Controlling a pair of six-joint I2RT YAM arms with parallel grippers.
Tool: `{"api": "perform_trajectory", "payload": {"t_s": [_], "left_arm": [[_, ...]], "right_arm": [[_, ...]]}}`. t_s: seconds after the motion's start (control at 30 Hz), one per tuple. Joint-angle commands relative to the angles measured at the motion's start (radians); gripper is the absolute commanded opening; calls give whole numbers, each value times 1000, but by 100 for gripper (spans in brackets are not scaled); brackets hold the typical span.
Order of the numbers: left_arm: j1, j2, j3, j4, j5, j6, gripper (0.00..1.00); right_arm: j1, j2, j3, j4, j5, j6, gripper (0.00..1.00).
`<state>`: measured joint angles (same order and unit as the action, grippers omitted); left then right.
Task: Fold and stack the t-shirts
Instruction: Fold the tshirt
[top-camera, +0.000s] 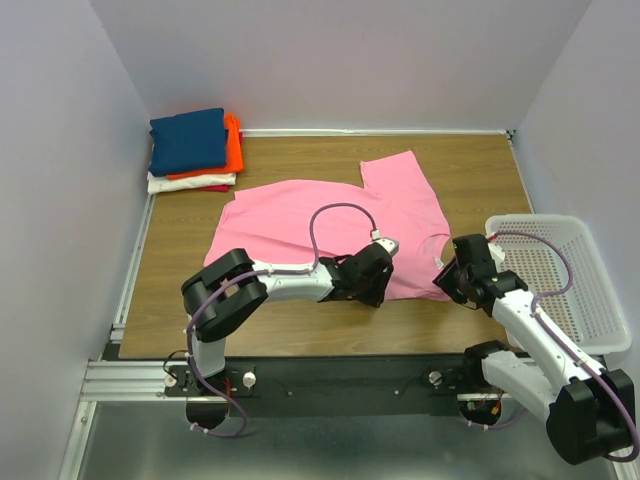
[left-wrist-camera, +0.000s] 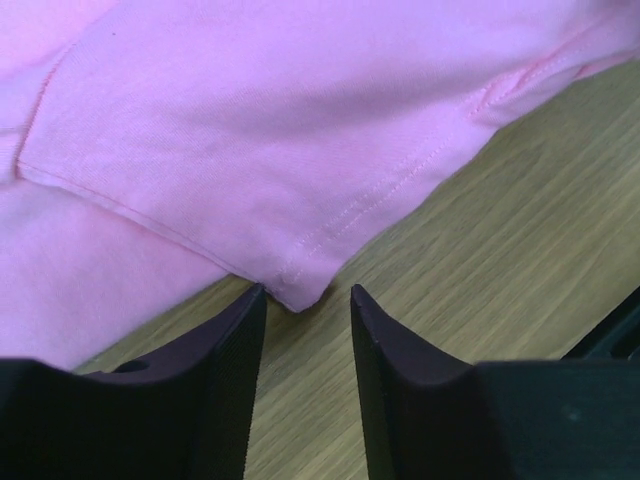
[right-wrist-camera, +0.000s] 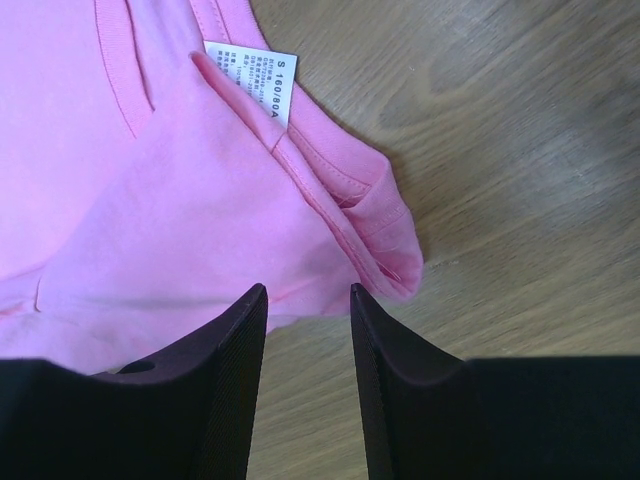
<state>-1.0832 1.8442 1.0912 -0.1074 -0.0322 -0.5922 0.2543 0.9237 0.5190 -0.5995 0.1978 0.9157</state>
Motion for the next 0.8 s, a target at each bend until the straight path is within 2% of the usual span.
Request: {"api": "perform_trajectory", "payload": {"t_s": [0.0,0.07,0.23,0.5,0.77], "left_arm": [[-7,18,35,-6,-54,-4,38],[-7,20,39,-6,-51,-1,29],[-7,20,53,-11,-43,6,0],[-6,-5,56,-20,-40,6,0],[-3,-20,58,-21,-40,11,0]], "right_arm": [[5,-6,13,-25,45,17,46],[5,1,10,-31,42,34,46],[5,14,13,-51,49,52,46],[5,-12,18,-129,86,89,46],[5,9,29,-131,91,109,43]]}}
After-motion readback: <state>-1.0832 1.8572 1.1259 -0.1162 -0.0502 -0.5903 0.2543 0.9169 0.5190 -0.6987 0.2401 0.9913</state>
